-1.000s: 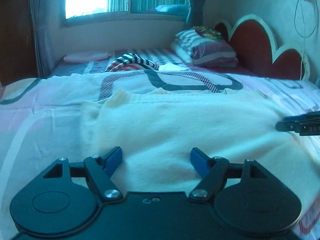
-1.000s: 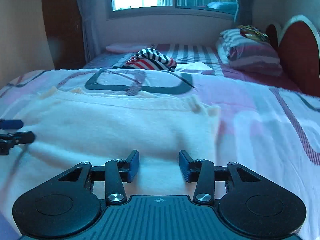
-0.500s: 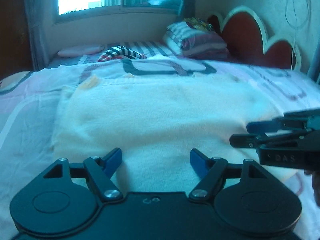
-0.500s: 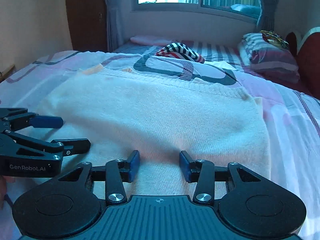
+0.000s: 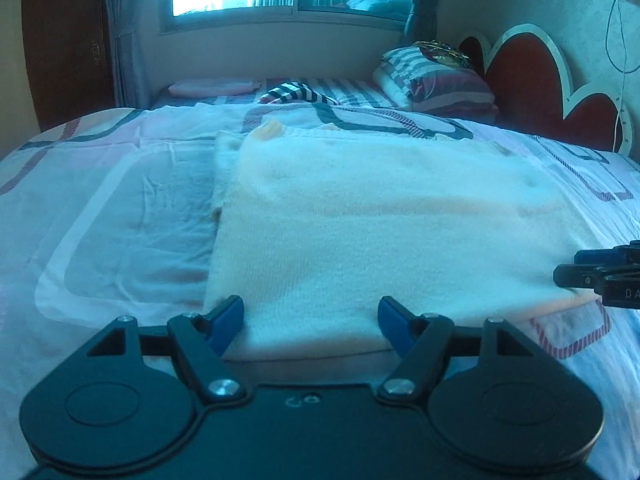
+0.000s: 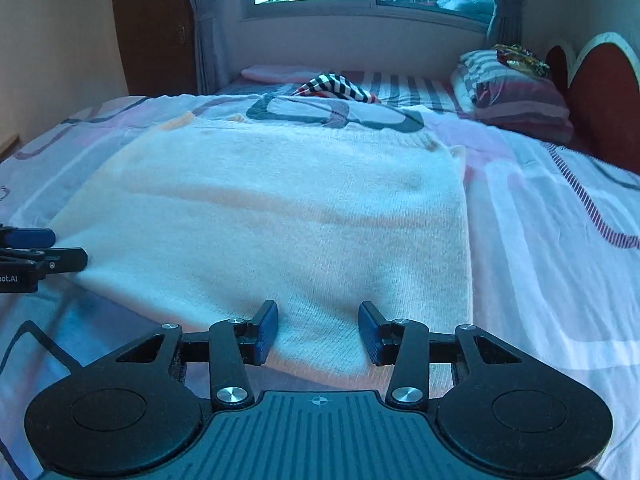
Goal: Fold small clothes
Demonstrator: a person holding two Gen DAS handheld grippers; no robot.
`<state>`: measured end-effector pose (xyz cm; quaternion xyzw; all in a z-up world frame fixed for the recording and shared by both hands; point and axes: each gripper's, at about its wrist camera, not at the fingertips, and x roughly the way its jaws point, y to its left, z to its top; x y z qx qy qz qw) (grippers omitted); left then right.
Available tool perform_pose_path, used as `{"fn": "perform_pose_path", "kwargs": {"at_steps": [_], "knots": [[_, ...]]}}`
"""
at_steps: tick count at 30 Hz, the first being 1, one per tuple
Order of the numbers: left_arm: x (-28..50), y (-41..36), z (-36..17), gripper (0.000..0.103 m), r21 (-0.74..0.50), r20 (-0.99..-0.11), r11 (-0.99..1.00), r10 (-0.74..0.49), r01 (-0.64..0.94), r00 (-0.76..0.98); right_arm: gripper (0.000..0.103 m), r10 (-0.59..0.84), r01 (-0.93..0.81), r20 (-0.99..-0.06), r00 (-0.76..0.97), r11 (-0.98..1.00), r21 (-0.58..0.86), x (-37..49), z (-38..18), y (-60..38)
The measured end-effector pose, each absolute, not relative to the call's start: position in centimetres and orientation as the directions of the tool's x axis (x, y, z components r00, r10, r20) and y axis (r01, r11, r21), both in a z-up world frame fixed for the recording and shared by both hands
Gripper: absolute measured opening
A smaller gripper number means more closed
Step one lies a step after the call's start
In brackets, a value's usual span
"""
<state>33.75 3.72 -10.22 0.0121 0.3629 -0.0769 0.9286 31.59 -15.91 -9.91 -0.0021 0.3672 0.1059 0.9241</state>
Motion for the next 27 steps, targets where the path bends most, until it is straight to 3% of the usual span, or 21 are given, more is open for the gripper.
{"fn": "perform_pose_path", "kwargs": {"at_steps": [3, 5, 9, 13, 15, 22, 24, 27], "knots": [[33.6, 3.2, -10.6, 0.073, -0.035, -0.688, 0.988, -0.133, 0.151, 0.713, 0.043, 0.213, -0.211, -0.667, 0.714, 0.974, 0.085, 30.8, -9.6, -15.1], [33.6, 3.0, -11.1, 0.075, -0.014, -0.695, 0.989, -0.114, 0.145, 0.710, 0.043, 0.134, -0.157, -0.694, 0.708, 0.987, 0.031, 30.8, -10.8, -15.4], [33.2, 3.1, -10.1, 0.072, -0.006, -0.679, 0.995, -0.074, 0.095, 0.731, 0.041, 0.093, -0.047, -0.682, 0.725, 0.995, 0.087, 29.9, -10.5, -18.7], [33.5, 2.3, -10.1, 0.074, -0.035, -0.671, 0.995, -0.090, 0.089, 0.736, 0.016, 0.076, -0.005, -0.680, 0.730, 0.994, 0.106, 29.7, -9.9, -19.9], [33.8, 2.5, -11.2, 0.075, -0.044, -0.695, 0.997, -0.077, 0.064, 0.715, 0.009, 0.058, 0.019, -0.700, 0.712, 0.995, 0.102, 29.6, -11.1, -20.7], [32.8, 2.4, -9.9, 0.074, 0.018, -0.657, 0.997, -0.046, 0.077, 0.753, 0.008, 0.086, 0.012, -0.662, 0.744, 0.990, 0.143, 29.0, -8.9, -21.4], [33.4, 2.9, -11.0, 0.075, -0.001, -0.702, 0.998, -0.045, 0.063, 0.711, 0.008, 0.083, 0.019, -0.710, 0.700, 0.991, 0.134, 29.5, -10.0, -21.4], [33.1, 2.8, -11.1, 0.075, 0.022, -0.693, 0.997, -0.040, 0.077, 0.720, 0.008, 0.074, 0.004, -0.711, 0.699, 0.994, 0.107, 29.4, -10.4, -21.1]]}}
